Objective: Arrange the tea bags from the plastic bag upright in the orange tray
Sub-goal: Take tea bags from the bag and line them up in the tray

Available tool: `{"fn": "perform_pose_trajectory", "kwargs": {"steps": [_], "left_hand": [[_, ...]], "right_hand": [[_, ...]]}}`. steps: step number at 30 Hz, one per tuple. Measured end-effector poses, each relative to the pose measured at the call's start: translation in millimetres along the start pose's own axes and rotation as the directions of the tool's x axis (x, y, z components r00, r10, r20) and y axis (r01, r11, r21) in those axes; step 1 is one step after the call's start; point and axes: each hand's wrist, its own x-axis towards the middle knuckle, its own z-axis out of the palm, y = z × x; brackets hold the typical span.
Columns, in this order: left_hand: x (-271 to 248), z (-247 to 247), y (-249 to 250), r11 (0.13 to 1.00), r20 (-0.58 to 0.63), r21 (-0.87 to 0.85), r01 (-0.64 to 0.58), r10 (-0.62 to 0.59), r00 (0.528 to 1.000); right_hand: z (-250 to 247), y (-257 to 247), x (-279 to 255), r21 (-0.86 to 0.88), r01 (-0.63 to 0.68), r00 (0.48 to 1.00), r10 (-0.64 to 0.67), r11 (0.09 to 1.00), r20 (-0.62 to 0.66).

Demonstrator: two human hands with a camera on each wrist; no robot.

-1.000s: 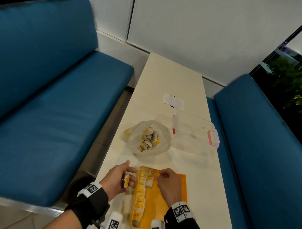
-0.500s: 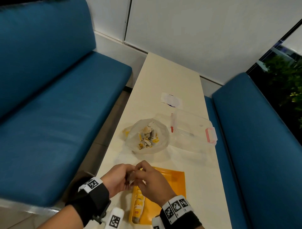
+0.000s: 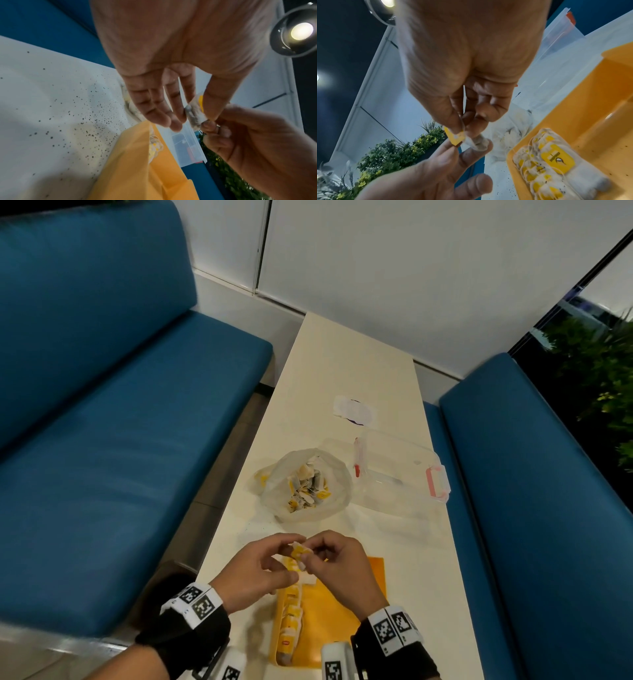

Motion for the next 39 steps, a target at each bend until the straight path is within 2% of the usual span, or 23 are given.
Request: {"fn": "perform_pose_trajectory", "kwargs": {"steps": [5, 8, 14, 19, 23, 27, 30, 32, 39], "left_hand": [[-1.7, 5.1, -2.2, 0.979, -0.111, 0.137, -0.147, 0.163, 0.980], [-0.1, 5.4, -3.0, 0.964, -0.141, 0.211, -0.165, 0.197, 0.970], [2.2, 6.1, -2.5, 0.966, -0.159, 0.240, -0.100, 0.141, 0.977], [6.1, 6.2, -13.5, 0.971, -0.153, 0.235, -0.046, 0.083, 0.985], [6.6, 3.7, -24.7, 0.953, -0.199, 0.290, 0.089, -0.031, 0.980], [6.8, 3.4, -33.1, 0.901, -0.193, 0.416, 0.123, -0.044, 0.980], [7.8, 9.6, -34.5, 0.869, -0.149, 0.471, 0.152, -0.092, 0.985], [9.9, 12.6, -38.5, 0.845, -0.121, 0.508, 0.168, -0.123, 0.985], [12.3, 13.0, -42.4, 0.857, -0.122, 0.476, 0.196, -0.156, 0.980]], "right_hand": [[-3.1, 0.0, -1.0, -0.022, 0.004, 0.999, -0.003, 1.000, 0.036], [-2.7, -2.8, -2.9, 0.003, 0.006, 1.000, -0.006, 1.000, 0.011], [-1.0, -2.4, -8.6, 0.208, -0.141, 0.990, 0.136, 0.968, 0.037], [-5.5, 11.7, -7.4, 0.287, -0.164, 0.984, 0.177, 0.944, -0.019], [-17.6, 43.0, -4.4, 0.159, -0.262, 0.963, 0.268, 0.952, -0.022], [-17.5, 69.9, -6.1, 0.013, -0.407, 0.913, 0.407, 0.913, 0.019], [-8.9, 78.9, -4.3, -0.071, -0.454, 0.888, 0.457, 0.888, 0.044], [-2.5, 79.3, -0.7, -0.089, -0.469, 0.879, 0.474, 0.879, 0.043], [11.0, 80.3, 11.3, -0.072, -0.493, 0.870, 0.491, 0.867, -0.049]]}}
